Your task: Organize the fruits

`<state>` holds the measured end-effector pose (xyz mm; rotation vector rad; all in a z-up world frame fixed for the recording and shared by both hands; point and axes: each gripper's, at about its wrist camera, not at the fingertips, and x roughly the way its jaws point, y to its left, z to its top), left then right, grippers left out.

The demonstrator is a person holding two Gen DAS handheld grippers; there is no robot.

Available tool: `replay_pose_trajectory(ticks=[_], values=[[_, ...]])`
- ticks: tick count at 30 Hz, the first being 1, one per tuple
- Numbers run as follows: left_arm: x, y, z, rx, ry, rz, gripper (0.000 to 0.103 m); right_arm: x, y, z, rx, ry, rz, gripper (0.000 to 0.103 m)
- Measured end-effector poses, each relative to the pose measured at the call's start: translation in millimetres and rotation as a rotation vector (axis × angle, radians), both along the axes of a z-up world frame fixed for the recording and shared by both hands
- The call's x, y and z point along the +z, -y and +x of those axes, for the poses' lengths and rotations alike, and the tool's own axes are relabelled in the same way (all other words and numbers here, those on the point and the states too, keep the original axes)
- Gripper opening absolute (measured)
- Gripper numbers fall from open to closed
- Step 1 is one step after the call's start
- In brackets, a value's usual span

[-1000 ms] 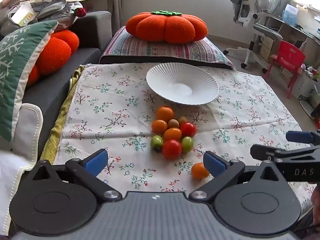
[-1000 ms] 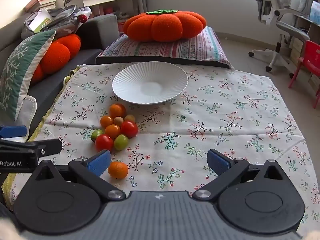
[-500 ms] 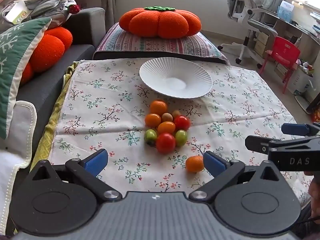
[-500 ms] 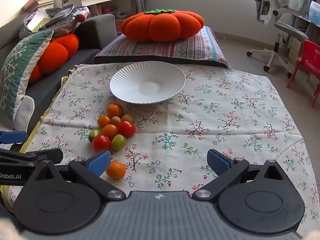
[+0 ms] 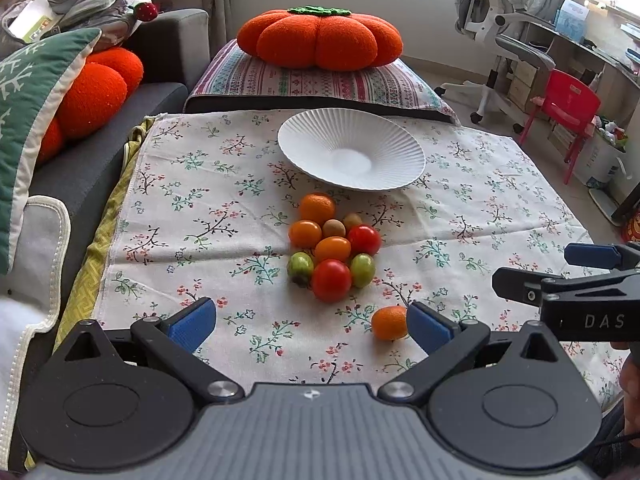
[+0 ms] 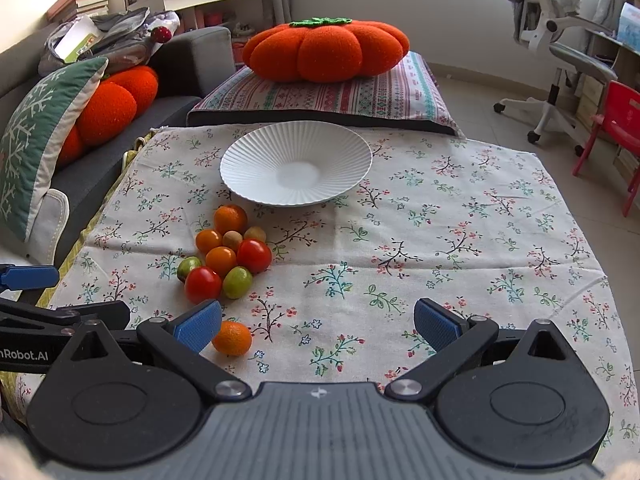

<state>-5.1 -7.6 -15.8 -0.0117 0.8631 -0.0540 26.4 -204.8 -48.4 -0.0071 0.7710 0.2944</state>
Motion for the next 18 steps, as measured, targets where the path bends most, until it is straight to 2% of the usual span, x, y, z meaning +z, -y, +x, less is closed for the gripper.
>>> replay_pose_trajectory(ticks=[18], values=[[-3.8, 1.3, -1.2, -0.015, -0.013, -0.012, 0.09, -1.4, 0.2, -1.1, -0.002, 0.003, -0.005, 0.103]])
